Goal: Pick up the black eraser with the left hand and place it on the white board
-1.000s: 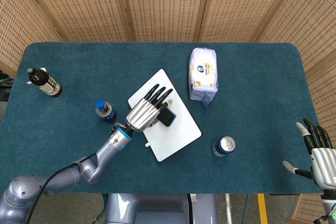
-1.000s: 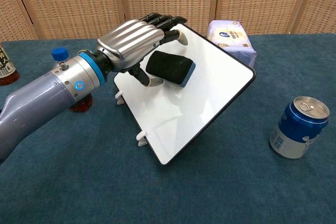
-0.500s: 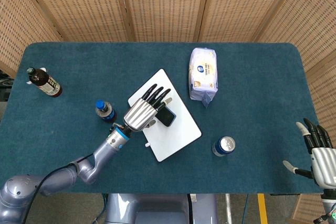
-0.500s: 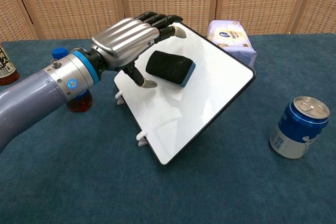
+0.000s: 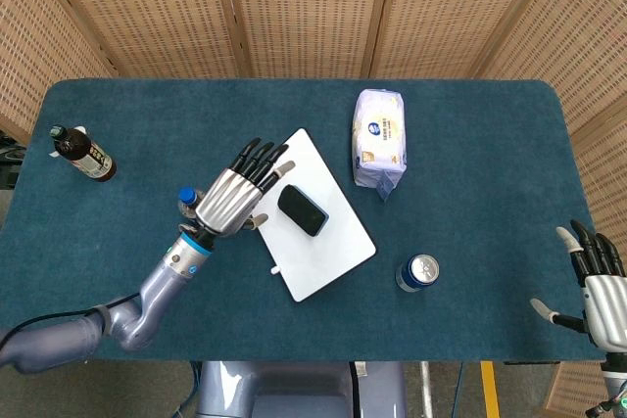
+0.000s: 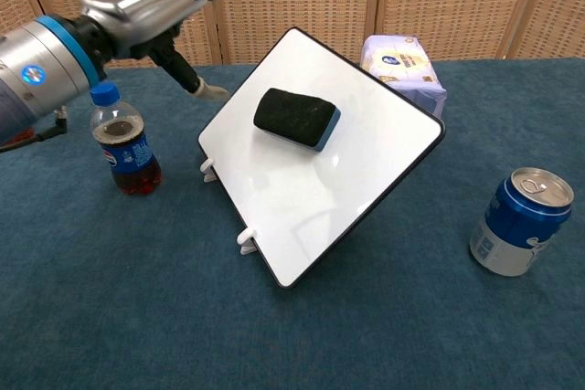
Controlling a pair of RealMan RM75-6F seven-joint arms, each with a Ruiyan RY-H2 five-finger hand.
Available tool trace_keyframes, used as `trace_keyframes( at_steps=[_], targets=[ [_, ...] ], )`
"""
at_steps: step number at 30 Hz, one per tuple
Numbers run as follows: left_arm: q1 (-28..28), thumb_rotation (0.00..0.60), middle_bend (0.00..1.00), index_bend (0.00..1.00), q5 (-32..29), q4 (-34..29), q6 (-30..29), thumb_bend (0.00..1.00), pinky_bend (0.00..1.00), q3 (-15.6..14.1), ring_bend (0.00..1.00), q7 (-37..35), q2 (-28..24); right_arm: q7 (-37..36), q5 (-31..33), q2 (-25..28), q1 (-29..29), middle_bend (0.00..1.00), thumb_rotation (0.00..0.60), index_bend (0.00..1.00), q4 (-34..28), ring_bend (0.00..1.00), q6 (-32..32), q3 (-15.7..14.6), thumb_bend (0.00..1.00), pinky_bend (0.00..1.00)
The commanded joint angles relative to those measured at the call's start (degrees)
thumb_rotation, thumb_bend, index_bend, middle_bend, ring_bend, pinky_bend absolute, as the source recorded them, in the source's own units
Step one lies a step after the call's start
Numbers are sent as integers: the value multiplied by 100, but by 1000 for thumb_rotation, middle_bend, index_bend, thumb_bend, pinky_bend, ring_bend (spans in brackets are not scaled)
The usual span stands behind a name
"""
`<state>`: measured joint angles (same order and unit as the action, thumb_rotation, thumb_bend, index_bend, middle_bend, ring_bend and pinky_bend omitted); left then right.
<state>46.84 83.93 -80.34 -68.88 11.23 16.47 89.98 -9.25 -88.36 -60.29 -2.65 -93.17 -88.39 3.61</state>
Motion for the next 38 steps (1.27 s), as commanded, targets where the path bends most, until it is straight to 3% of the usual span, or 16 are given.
trace_keyframes(
  at_steps=[1,7,15,25,38],
  targets=[
    [-409,600,0,65,-550,-1099,-97,92,0,129,0,629,-834,-5,68,7,3,0,600,0,10,0,18,30,2,0],
    [-1201,600,0,65,-950,-2563,-759,96,0,-114,0,1348,-1772,71,189,-3,-9,0,600,0,12,0,77,73,2,0],
    [-2282,600,0,65,-204,-3161,-1934,104,0,-841,0,1543,-2283,481,182,-118,-49,0,600,0,-19,0,149,51,2,0],
    [-3120,600,0,65,-32,-2634,-2297,111,0,-1362,0,1049,-2139,801,231,-215,-76,0,600,0,-56,0,191,67,2,0],
    [-3689,600,0,65,-49,-1966,-2453,118,0,-1412,0,433,-1952,853,348,-241,-89,0,600,0,-15,0,263,96,2,0]
  ],
)
